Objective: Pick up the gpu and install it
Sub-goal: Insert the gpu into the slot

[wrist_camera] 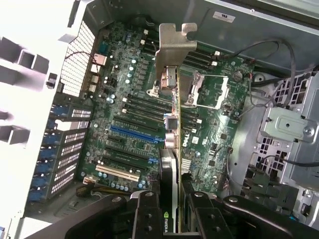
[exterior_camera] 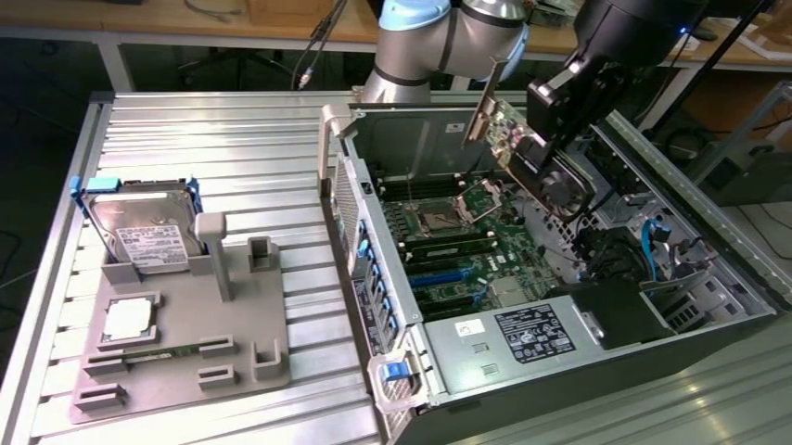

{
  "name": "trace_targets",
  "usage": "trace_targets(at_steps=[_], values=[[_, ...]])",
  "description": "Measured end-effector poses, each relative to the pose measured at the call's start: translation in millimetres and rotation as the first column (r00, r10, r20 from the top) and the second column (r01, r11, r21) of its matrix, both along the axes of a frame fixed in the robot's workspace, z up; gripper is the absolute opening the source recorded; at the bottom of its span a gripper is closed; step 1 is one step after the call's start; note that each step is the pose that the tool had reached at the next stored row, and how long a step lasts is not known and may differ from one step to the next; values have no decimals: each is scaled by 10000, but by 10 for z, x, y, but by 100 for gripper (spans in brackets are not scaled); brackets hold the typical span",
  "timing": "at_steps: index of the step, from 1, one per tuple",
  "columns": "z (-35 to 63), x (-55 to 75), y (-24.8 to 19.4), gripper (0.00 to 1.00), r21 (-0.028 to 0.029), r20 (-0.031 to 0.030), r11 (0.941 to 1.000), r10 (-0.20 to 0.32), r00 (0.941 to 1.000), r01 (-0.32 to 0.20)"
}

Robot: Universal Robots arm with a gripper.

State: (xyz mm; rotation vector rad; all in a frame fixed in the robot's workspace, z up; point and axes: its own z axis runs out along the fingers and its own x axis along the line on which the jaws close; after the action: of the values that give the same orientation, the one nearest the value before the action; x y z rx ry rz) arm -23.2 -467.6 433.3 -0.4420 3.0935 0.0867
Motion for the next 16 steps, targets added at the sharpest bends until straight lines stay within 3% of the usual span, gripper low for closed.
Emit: trace_targets(at_steps=[10, 16], values=[[0, 0, 0, 27, 0, 0, 9974, 721, 9974, -721], [0, 0, 0, 27, 0, 0, 9973, 738, 9973, -738]])
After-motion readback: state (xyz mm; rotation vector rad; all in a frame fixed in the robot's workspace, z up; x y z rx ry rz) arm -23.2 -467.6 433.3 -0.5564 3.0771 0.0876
